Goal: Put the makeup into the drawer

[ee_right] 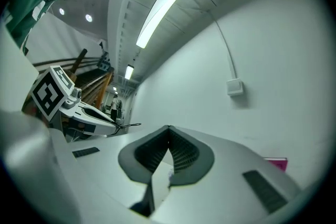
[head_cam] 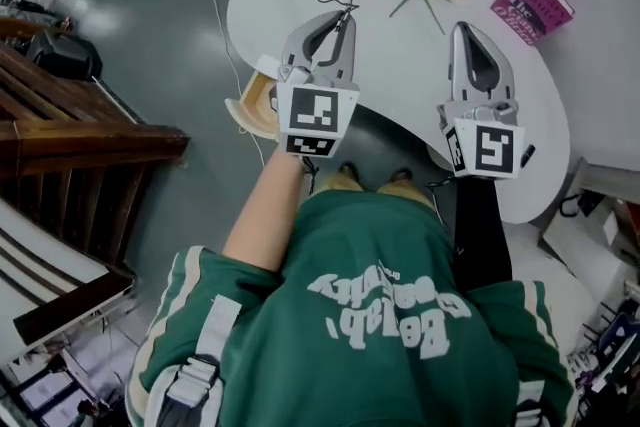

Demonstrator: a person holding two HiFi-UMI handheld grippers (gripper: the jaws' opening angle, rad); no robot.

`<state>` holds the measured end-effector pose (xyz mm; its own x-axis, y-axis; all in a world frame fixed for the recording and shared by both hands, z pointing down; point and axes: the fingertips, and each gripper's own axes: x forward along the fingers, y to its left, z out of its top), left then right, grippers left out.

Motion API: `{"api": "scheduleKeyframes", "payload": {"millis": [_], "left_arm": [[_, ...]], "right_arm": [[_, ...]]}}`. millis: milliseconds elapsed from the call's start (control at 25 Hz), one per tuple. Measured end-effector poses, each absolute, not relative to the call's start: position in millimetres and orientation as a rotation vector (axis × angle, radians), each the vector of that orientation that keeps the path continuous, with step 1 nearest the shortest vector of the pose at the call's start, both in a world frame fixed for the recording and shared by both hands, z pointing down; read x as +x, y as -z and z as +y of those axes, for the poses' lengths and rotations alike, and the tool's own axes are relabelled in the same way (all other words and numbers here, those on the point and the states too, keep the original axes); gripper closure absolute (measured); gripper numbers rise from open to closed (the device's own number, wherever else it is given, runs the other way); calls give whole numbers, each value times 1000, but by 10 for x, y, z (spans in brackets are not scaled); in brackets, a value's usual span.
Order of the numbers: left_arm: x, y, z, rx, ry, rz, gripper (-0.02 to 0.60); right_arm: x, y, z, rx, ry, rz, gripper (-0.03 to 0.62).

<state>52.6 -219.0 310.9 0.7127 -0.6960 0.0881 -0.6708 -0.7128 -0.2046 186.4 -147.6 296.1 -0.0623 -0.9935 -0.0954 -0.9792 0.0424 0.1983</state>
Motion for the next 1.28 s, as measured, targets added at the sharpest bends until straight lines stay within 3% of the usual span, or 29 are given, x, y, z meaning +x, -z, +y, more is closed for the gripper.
{"api": "scheduleKeyframes", "payload": {"millis": [640,840,1280], "left_arm": [[-1803,-3225,-2228,-2547,267,1653,541],[-1917,-3553,-2229,-2520,385,1662,541],[-1908,-5449,-2241,-2749,901,1645,541]], "right_arm": [[-368,-3021,-2036,1606,358,-2606,585],[-513,-3099,-1995,1553,339,-2610,585],[-289,-3259,-1916,1598,294,-2529,585]]}}
